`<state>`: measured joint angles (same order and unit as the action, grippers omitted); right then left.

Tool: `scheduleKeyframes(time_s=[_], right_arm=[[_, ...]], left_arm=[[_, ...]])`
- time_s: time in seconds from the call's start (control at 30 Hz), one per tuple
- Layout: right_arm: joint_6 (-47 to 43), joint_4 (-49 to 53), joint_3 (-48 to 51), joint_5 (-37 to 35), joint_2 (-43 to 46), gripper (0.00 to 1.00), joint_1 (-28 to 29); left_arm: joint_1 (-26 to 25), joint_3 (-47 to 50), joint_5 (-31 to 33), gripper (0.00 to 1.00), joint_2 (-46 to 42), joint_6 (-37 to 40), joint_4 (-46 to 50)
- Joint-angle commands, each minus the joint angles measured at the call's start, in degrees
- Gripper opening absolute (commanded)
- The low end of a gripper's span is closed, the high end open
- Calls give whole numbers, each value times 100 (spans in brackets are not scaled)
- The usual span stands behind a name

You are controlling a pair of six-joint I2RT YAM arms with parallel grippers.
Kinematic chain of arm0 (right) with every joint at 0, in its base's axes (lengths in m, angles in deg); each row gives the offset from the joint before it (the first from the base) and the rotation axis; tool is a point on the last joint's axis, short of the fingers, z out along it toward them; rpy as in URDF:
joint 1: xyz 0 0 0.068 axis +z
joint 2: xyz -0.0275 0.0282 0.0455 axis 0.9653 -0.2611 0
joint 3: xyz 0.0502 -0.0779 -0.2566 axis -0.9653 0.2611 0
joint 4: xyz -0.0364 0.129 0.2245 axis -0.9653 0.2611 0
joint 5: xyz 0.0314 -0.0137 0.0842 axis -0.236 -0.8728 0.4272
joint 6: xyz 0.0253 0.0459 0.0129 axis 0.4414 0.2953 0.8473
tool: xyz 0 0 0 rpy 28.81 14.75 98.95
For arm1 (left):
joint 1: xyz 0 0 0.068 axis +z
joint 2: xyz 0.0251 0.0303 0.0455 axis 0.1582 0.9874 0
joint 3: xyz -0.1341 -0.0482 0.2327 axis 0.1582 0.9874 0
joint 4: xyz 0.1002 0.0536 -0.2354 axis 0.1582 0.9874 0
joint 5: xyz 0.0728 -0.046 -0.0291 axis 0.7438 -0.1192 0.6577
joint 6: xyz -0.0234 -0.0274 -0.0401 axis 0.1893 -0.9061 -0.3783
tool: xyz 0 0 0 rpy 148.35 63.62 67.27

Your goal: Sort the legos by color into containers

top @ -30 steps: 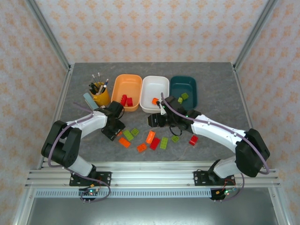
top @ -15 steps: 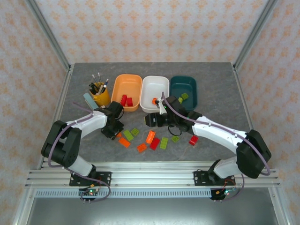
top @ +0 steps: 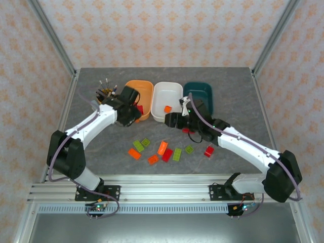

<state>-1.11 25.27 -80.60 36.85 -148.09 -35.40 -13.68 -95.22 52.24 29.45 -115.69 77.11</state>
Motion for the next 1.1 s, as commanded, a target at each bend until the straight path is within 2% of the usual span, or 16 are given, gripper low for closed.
scheduleKeyframes(time_s=[0.0,0.17,0.3,0.4,0.5,0.77,1.07], right_arm=[[254,490,-407,-1975,225,68,-166],[400,1237,-1050,-2444,-207,68,-616],[528,1554,-1388,-2364,-416,68,-896],[530,1599,-1444,-2341,-424,68,-974],[564,1720,-1479,-2290,-438,68,-1027],[708,2003,-1372,-2257,-381,68,-1055],[764,2185,-1375,-2223,-476,69,-1055]], left_arm=[[-291,-1070,202,31,706,886,510],[-621,-2846,185,29,2098,1490,946],[-717,-4110,263,28,3167,1740,1465],[-769,-4682,291,28,3724,1830,1678],[-797,-4990,372,27,4121,1880,1859],[-835,-4965,417,28,4533,1933,1960],[-868,-4982,423,56,4417,1975,2006]])
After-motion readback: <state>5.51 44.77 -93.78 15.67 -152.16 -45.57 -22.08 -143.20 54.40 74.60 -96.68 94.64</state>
